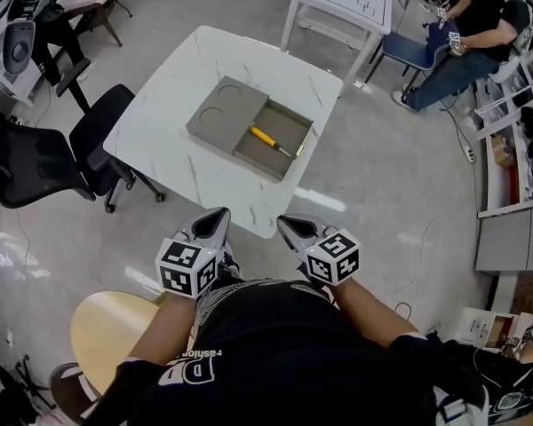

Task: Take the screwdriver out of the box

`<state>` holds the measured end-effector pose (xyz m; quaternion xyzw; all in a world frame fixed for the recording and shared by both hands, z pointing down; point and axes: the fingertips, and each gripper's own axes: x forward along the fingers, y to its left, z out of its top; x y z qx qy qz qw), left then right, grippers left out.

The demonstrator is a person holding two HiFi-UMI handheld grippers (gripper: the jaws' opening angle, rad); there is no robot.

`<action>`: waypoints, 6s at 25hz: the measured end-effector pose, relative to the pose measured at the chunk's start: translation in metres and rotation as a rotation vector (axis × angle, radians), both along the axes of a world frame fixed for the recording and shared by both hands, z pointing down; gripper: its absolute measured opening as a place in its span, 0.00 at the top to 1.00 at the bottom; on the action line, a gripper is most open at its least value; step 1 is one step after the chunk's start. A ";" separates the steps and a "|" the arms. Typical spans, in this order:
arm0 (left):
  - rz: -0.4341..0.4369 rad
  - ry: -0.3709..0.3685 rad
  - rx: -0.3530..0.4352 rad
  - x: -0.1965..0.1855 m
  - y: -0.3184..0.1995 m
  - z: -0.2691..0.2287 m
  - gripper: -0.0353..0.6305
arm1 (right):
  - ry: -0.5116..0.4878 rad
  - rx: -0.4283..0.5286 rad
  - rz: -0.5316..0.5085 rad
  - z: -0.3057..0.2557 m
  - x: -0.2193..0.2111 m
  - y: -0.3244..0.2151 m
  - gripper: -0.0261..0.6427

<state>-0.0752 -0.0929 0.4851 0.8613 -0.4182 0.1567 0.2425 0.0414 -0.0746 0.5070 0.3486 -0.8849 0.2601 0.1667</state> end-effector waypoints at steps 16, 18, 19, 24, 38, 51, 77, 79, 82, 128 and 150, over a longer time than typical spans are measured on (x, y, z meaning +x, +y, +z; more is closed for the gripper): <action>0.161 -0.007 -0.006 -0.041 -0.093 0.008 0.86 | 0.042 0.028 0.139 -0.008 -0.040 -0.092 0.96; 0.164 0.000 -0.001 -0.043 -0.102 0.008 0.86 | 0.049 0.025 0.150 -0.006 -0.040 -0.099 0.96; 0.166 0.005 -0.001 -0.043 -0.104 0.008 0.86 | 0.054 0.022 0.155 -0.004 -0.040 -0.102 0.96; 0.151 0.010 -0.017 -0.045 -0.115 0.014 0.86 | 0.067 0.022 0.147 -0.005 -0.038 -0.119 0.96; 0.072 -0.025 -0.038 -0.009 -0.134 0.011 0.86 | 0.100 0.081 0.044 -0.013 -0.004 -0.176 0.96; -0.004 -0.049 -0.056 0.002 -0.129 0.016 0.86 | 0.111 0.090 -0.035 -0.002 0.005 -0.187 0.96; -0.025 -0.049 -0.050 -0.003 -0.130 0.013 0.86 | 0.122 0.115 -0.064 -0.001 -0.002 -0.188 0.88; -0.027 -0.048 -0.050 -0.004 -0.129 0.013 0.86 | 0.151 0.118 -0.059 0.002 0.000 -0.190 0.88; -0.031 -0.047 -0.054 -0.006 -0.127 0.014 0.86 | 0.203 0.124 -0.067 0.010 0.004 -0.193 0.88; -0.250 -0.041 -0.133 -0.072 -0.084 0.037 0.86 | 0.682 -0.154 -0.286 0.194 0.011 -0.268 0.88; -0.282 -0.027 -0.123 -0.080 -0.084 0.033 0.86 | 0.691 -0.259 -0.297 0.200 0.011 -0.269 0.85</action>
